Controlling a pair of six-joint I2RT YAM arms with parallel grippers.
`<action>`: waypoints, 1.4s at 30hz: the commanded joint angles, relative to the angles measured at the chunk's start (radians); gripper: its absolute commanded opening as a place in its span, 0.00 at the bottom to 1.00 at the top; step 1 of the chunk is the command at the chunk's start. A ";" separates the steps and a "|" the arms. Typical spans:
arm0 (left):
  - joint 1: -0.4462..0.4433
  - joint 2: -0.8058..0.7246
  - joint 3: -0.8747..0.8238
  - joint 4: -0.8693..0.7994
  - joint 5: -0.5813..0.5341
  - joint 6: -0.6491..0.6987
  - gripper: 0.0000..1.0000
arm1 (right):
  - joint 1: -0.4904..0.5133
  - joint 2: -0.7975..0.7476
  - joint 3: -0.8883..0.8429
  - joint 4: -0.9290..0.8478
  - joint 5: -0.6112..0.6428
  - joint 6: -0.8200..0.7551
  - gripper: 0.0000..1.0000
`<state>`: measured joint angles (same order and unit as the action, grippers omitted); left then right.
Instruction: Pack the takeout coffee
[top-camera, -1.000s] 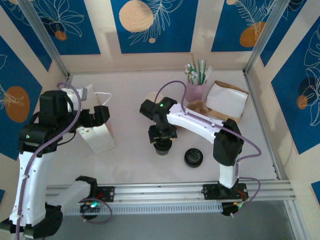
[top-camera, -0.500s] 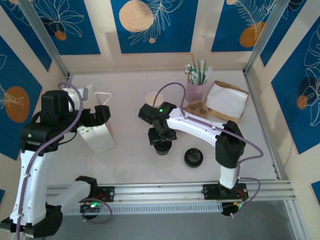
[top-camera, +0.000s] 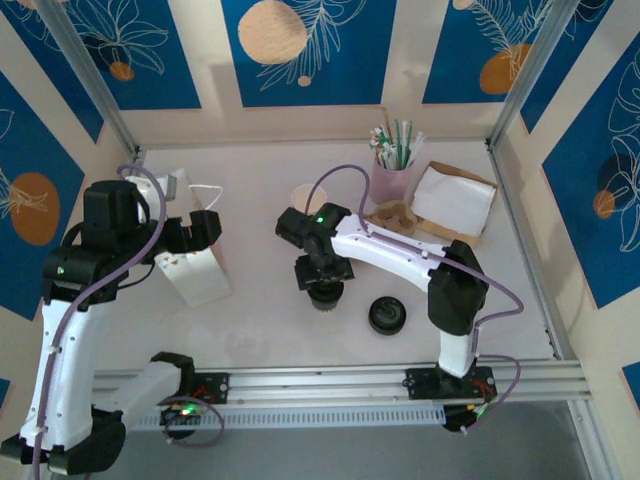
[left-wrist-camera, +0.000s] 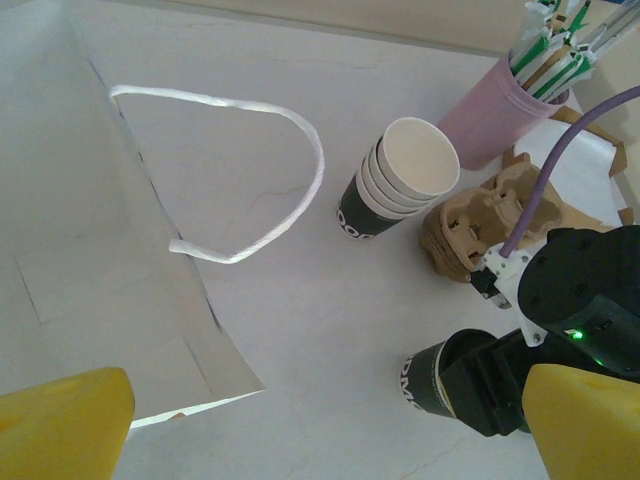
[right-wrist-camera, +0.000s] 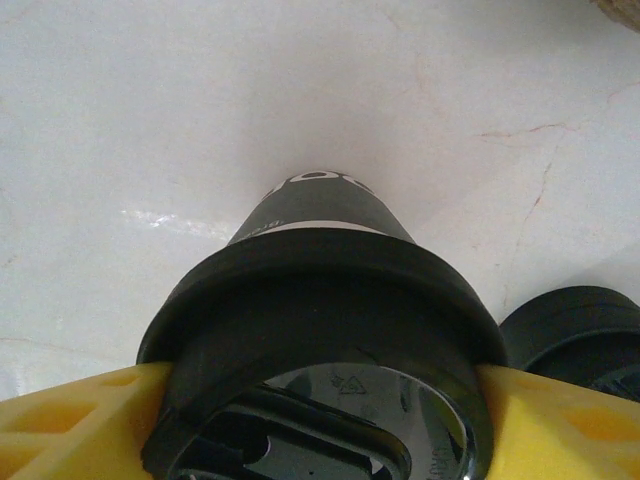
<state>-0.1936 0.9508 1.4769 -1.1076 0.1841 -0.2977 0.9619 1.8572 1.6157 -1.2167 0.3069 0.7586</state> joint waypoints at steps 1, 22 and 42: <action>0.006 -0.001 0.013 0.018 0.029 -0.008 1.00 | 0.005 0.067 -0.040 -0.085 -0.055 -0.005 0.79; 0.006 0.020 0.091 -0.020 -0.014 0.008 1.00 | -0.004 -0.171 0.058 -0.113 -0.036 -0.014 0.95; 0.005 0.051 0.042 0.049 -0.063 -0.042 1.00 | -0.547 -0.366 -0.186 0.180 -0.187 -0.424 0.78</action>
<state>-0.1936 0.9977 1.5311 -1.0893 0.0929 -0.3168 0.4541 1.4315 1.4330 -1.0698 0.1658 0.4625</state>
